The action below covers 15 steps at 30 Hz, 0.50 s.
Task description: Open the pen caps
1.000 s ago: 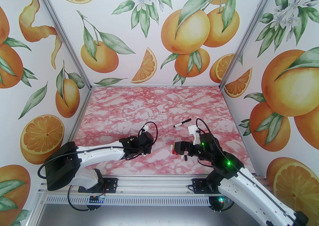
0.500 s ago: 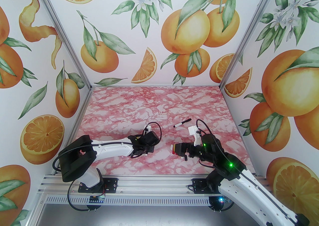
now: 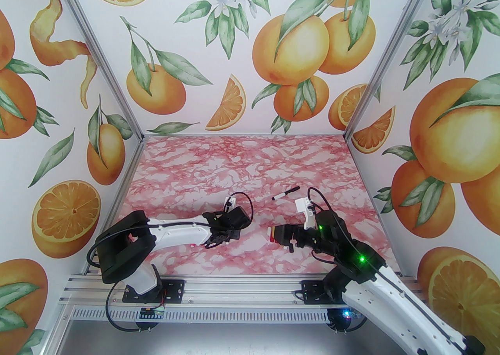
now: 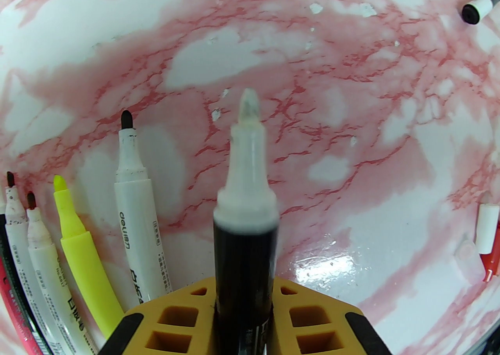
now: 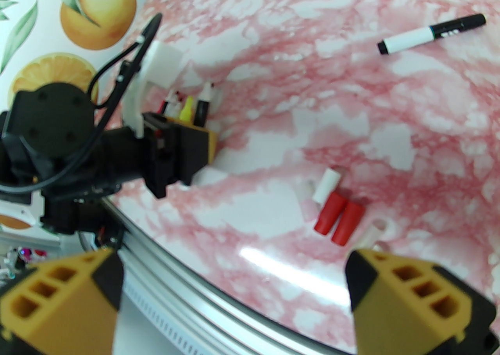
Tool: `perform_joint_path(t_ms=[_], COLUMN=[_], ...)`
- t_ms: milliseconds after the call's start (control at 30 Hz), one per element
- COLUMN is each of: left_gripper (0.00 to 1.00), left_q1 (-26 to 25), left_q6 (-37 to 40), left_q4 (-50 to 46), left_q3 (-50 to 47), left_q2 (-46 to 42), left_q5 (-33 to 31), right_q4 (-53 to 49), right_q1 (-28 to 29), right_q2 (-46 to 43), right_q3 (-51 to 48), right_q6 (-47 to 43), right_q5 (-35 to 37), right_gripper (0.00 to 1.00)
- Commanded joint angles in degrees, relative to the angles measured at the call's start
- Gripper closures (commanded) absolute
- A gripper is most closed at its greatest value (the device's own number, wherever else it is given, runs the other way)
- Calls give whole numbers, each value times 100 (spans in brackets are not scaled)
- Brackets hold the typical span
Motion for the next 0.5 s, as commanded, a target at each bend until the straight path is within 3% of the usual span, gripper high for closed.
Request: perform_joint_path(t_ms=[0, 467], left_gripper=[73, 73], left_q1=[-14, -38], left_q6=[-11, 75], left_q4=[-85, -409], left_q3=[127, 267], left_q2=[35, -442], left_q5=[-171, -353], right_q4=[-23, -16], right_q1=[16, 27], right_q2=[-34, -7], right_q3=[-57, -87], right_q6=[50, 45], right_q5=[111, 128], right_gripper=[0, 0])
